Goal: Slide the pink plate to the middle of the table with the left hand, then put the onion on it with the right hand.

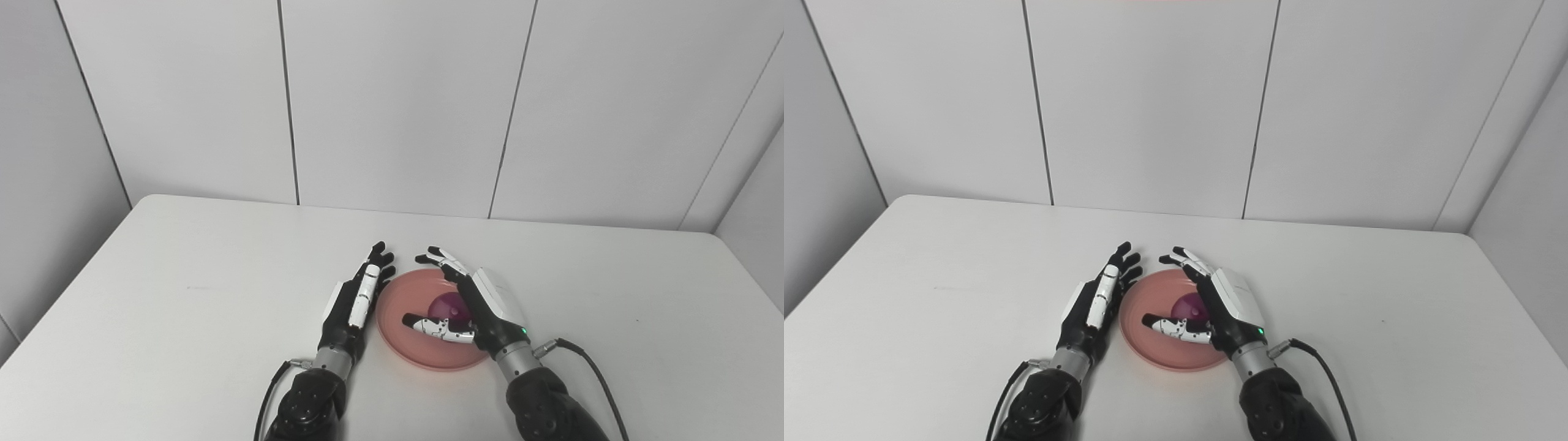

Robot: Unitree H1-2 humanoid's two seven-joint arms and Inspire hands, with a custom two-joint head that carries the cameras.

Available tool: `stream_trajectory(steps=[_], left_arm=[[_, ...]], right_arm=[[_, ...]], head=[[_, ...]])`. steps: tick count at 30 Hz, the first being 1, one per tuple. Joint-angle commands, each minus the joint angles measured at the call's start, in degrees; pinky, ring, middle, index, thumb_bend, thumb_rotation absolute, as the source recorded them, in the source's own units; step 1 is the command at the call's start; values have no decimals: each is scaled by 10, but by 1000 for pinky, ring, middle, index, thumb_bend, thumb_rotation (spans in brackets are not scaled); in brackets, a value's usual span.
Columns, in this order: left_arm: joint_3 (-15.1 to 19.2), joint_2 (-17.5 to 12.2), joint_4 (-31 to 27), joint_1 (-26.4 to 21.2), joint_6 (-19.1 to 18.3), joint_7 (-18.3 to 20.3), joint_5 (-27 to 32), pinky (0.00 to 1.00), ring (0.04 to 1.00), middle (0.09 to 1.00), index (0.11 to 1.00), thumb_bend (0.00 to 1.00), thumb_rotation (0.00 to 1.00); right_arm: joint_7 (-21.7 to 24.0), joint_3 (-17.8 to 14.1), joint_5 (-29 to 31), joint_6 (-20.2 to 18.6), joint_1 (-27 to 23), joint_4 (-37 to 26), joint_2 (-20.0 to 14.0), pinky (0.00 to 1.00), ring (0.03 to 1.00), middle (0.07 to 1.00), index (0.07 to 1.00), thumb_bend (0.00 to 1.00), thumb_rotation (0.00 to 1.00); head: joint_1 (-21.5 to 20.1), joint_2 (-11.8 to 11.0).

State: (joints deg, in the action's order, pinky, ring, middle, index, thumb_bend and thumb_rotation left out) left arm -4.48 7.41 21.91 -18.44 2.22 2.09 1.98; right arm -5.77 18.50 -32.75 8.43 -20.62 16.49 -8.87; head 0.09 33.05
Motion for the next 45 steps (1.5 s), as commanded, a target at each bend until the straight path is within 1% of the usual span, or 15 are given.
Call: stream_trajectory(steps=[1, 2, 4, 5, 7, 10, 14, 17, 20, 22, 24, 28, 36, 41, 45], left_arm=[[5, -3, 11, 3, -13, 3, 4, 924, 921, 931, 935, 544, 1000], [6, -4, 12, 3, -13, 4, 5, 922, 918, 929, 933, 539, 1000], [7, -4, 13, 3, -14, 5, 5, 923, 917, 929, 934, 535, 1000], [7, -4, 13, 3, -14, 5, 5, 921, 916, 927, 935, 536, 1000], [7, -5, 12, 3, -14, 7, 6, 920, 916, 925, 935, 538, 1000], [8, -7, 14, 2, -12, 9, 6, 917, 915, 922, 932, 542, 1000], [10, -11, 13, 1, -14, 10, 6, 924, 913, 916, 931, 549, 1000], [13, -13, 13, 2, -14, 11, 5, 928, 915, 916, 929, 550, 1000], [14, -16, 10, 2, -15, 12, 4, 922, 915, 917, 930, 543, 1000], [16, -19, 12, 2, -13, 14, 4, 917, 914, 917, 930, 547, 1000], [17, -21, 14, 2, -11, 16, 5, 912, 911, 916, 928, 547, 1000], [20, -24, 16, 2, -10, 17, 5, 909, 905, 911, 926, 547, 1000], [22, -35, 25, -2, -4, 21, 4, 906, 904, 915, 936, 554, 1000], [17, -41, 30, -4, 7, 25, -5, 923, 919, 935, 951, 559, 1000], [15, -43, 38, -3, 25, 21, -12, 923, 923, 940, 956, 560, 1000]], right_arm=[[-12, -9, 5, 36, -15, -23, -8, 836, 947, 956, 915, 703, 614], [-11, -11, 7, 38, -14, -25, -9, 859, 958, 966, 934, 724, 673], [-6, -15, 16, 44, -10, -29, -12, 876, 966, 974, 949, 735, 711], [-4, -17, 21, 48, -9, -32, -13, 899, 970, 980, 967, 757, 758], [14, -21, 42, 50, -3, -46, -20, 937, 984, 992, 987, 781, 809], [32, -29, 67, 51, 4, -62, -27, 954, 997, 999, 995, 784, 836], [33, -46, 87, 58, 14, -74, -30, 922, 998, 1000, 1000, 713, 816], [25, -68, 98, 38, 27, -77, -24, 901, 983, 1000, 997, 713, 839], [14, -83, 80, 6, 37, -84, -19, 823, 927, 996, 991, 737, 963], [18, -95, 97, 0, 39, -80, -15, 819, 922, 995, 991, 734, 993], [27, -106, 124, 7, 37, -70, -11, 896, 960, 994, 993, 710, 998], [37, -117, 156, 18, 35, -55, -8, 960, 992, 994, 997, 677, 1000], [46, -126, 172, -14, 36, -56, 0, 963, 988, 990, 999, 679, 1000], [54, -136, 189, -26, 36, -51, 1, 957, 985, 984, 999, 694, 1000], [60, -143, 202, -22, 33, -40, -4, 934, 977, 978, 995, 686, 1000]], head=[[-2, 0], [-4, 0], [-5, 0], [-5, 0], [-7, 0], [-11, 2], [-13, 2], [-14, 3], [-16, 3], [-18, 2], [-18, 2], [-19, 4], [-21, 6], [17, 5], [25, 5]])
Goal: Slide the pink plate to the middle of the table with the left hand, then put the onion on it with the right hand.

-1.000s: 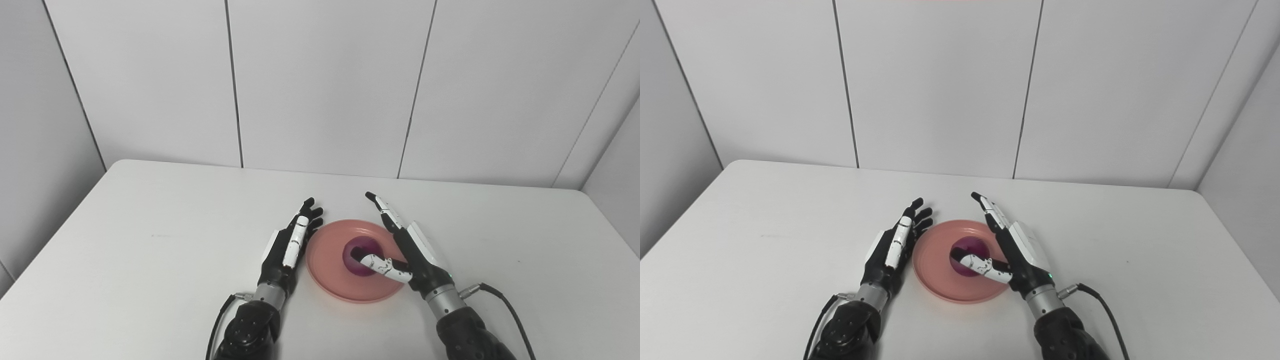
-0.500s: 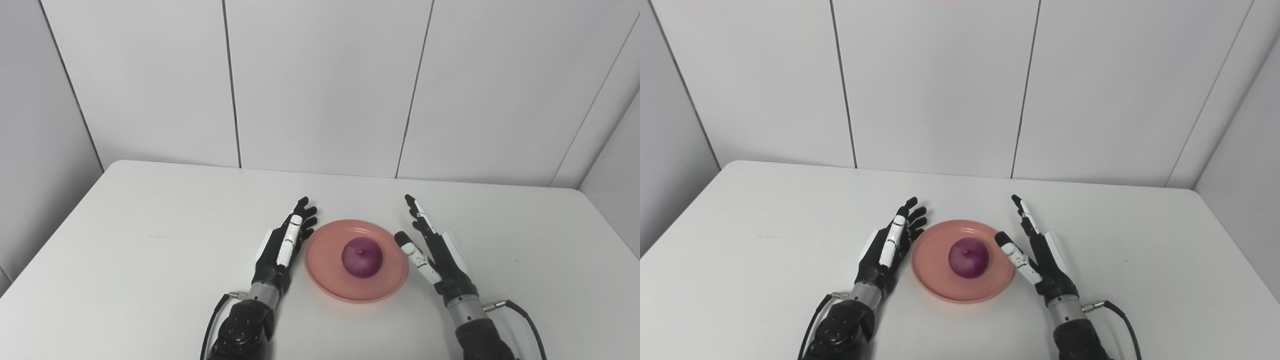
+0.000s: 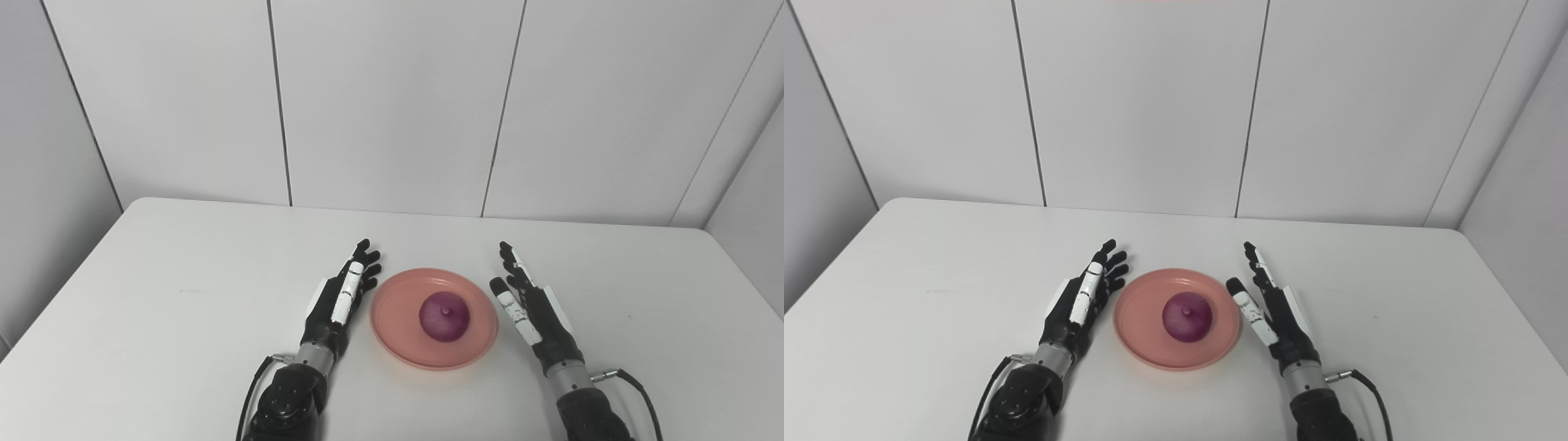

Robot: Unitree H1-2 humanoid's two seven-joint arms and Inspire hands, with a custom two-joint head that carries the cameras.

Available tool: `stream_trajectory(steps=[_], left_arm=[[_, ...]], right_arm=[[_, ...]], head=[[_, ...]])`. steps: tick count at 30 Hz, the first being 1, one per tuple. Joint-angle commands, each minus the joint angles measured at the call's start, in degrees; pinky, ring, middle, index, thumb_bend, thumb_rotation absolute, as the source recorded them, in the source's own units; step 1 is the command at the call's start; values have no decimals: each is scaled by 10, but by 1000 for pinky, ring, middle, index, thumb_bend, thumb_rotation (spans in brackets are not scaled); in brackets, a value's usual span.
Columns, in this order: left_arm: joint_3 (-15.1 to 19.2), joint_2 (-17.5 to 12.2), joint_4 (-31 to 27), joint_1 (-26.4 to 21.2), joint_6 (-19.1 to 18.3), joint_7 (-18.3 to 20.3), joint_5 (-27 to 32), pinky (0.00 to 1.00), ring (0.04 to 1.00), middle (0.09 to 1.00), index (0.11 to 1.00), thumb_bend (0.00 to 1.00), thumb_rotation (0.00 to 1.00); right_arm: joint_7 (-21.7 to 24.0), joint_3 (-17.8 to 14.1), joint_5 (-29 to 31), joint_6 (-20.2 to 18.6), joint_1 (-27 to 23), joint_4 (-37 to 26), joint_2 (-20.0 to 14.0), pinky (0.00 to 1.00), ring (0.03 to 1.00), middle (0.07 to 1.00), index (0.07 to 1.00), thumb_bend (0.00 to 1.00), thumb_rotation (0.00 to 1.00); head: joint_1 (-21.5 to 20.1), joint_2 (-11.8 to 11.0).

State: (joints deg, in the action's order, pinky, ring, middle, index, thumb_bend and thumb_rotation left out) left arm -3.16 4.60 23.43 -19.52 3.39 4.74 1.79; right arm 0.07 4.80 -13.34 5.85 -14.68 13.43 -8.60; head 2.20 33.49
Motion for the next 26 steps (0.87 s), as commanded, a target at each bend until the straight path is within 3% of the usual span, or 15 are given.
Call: stream_trajectory(steps=[1, 6, 12, 26], left_arm=[[2, -15, 24, 9, 17, -9, -13, 912, 922, 935, 953, 553, 1000], [4, -13, 29, 10, 33, -11, -17, 911, 928, 941, 960, 539, 1000], [3, -17, 37, 8, 39, -11, -16, 936, 943, 952, 965, 560, 1000], [8, -27, 62, 4, 76, -2, -4, 945, 947, 954, 966, 549, 1000]], right_arm=[[1, -6, 7, 4, -27, -8, -7, 931, 970, 971, 990, 671, 1000], [11, -15, 33, -2, -28, 3, -2, 940, 971, 965, 986, 704, 981], [19, -15, 46, 3, -28, 9, 1, 954, 963, 969, 991, 723, 997], [7, -19, 49, -62, -22, -27, 35, 1000, 998, 974, 992, 744, 1000]], head=[[4, 0], [19, -3], [-18, -2], [-96, 1]])
